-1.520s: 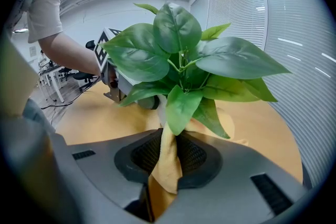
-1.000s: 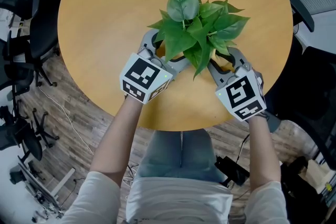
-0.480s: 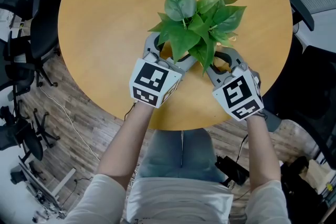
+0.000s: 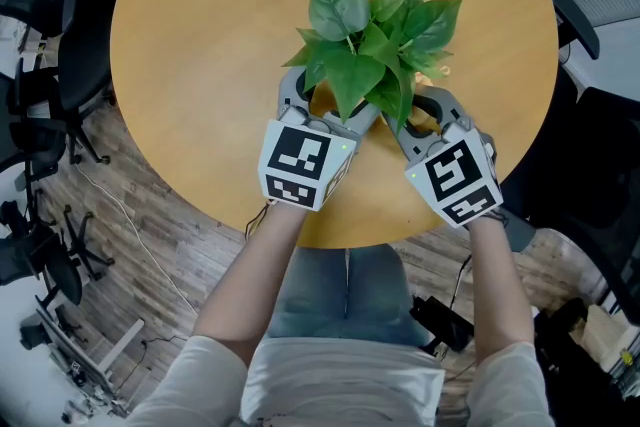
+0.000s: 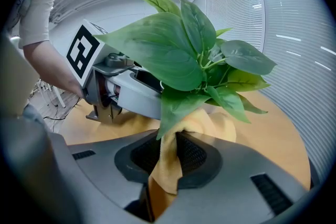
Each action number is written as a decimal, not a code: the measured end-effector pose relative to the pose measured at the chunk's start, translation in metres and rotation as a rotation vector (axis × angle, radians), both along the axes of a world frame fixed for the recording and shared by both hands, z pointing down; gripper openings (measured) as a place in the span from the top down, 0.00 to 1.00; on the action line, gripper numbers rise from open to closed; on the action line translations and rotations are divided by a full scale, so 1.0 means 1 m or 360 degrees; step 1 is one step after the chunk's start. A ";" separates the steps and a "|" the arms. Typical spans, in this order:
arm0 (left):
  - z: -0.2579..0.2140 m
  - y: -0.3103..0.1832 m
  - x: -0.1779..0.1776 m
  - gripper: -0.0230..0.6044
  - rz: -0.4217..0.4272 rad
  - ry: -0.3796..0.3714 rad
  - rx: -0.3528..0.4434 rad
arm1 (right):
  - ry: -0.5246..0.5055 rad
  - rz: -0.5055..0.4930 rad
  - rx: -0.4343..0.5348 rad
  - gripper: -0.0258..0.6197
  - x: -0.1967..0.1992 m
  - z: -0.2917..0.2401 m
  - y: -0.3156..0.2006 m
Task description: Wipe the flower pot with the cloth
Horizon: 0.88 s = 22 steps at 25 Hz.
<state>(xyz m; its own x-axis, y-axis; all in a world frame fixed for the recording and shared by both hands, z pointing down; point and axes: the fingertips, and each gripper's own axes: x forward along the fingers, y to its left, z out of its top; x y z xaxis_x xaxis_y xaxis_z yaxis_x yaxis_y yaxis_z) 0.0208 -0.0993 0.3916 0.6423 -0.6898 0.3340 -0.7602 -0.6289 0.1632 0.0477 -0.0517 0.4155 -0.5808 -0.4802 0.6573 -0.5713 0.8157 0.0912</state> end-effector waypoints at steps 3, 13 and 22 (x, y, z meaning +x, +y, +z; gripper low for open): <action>0.000 0.000 0.000 0.31 -0.0027 -0.0002 -0.0008 | -0.0006 0.0002 0.0000 0.85 0.000 0.000 0.000; 0.000 0.000 0.000 0.32 -0.0011 0.0006 -0.0010 | -0.0035 0.0015 -0.0024 0.85 0.001 0.000 -0.001; 0.008 0.016 -0.007 0.31 0.0090 -0.0044 -0.0074 | -0.0159 0.0175 -0.0086 0.85 0.017 -0.008 0.004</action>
<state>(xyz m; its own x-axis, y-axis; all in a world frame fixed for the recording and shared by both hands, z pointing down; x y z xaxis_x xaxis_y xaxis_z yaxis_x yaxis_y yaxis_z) 0.0139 -0.0836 0.3999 0.6699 -0.6362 0.3829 -0.7283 -0.6632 0.1723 0.0644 -0.0476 0.4076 -0.5907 -0.5099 0.6253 -0.6613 0.7500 -0.0131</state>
